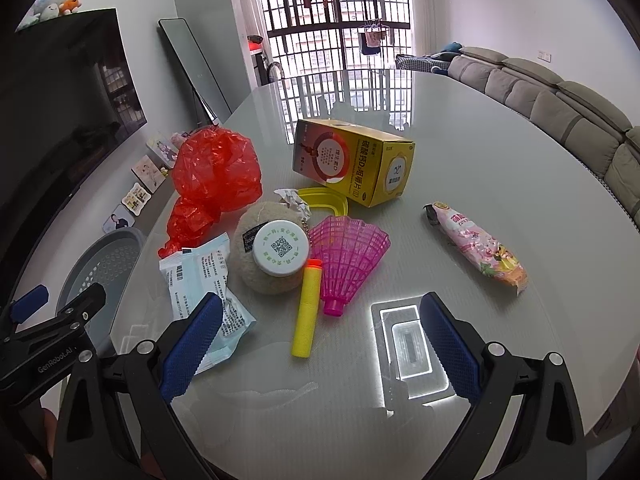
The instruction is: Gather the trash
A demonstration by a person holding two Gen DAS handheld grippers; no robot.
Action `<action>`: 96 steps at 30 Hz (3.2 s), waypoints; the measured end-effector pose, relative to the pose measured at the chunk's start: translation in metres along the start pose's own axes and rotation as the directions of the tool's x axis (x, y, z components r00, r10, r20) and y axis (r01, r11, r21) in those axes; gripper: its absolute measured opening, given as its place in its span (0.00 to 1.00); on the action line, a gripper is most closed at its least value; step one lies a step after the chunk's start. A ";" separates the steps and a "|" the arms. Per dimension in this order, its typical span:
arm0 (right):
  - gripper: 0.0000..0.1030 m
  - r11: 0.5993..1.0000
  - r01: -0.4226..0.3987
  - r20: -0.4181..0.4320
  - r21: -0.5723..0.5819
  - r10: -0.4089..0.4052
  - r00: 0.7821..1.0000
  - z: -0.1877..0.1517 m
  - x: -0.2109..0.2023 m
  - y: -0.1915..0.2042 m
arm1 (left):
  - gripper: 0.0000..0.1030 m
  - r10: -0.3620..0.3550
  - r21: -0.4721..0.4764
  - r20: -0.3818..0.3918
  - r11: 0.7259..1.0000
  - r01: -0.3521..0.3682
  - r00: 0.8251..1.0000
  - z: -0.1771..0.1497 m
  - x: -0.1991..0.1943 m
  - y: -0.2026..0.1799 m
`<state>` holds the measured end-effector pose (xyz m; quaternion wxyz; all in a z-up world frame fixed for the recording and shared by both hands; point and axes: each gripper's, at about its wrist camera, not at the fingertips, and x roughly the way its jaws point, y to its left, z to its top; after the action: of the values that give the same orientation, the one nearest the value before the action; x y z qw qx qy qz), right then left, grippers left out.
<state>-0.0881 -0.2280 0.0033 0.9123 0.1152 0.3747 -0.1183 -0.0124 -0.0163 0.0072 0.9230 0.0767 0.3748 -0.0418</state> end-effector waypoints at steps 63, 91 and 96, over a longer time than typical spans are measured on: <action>0.92 1.000 -0.006 -0.001 -0.007 0.006 1.000 0.000 -0.003 0.004 | 0.94 0.000 -0.005 0.000 1.000 0.000 1.000 0.000 -0.002 0.003; 0.92 0.998 -0.051 -0.014 0.032 0.052 0.999 -0.002 0.005 -0.031 | 0.94 -0.034 0.009 -0.041 0.999 0.034 0.999 0.002 0.003 -0.022; 0.92 0.998 -0.044 0.000 0.042 0.044 0.999 0.001 0.003 -0.065 | 0.94 -0.056 0.000 -0.059 0.998 0.057 0.997 0.005 0.007 -0.035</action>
<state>-0.1050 -0.2902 -0.0062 0.9119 0.1426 0.3700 -0.1061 -0.0086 -0.0520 0.0018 0.9098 0.0678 0.4040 -0.0658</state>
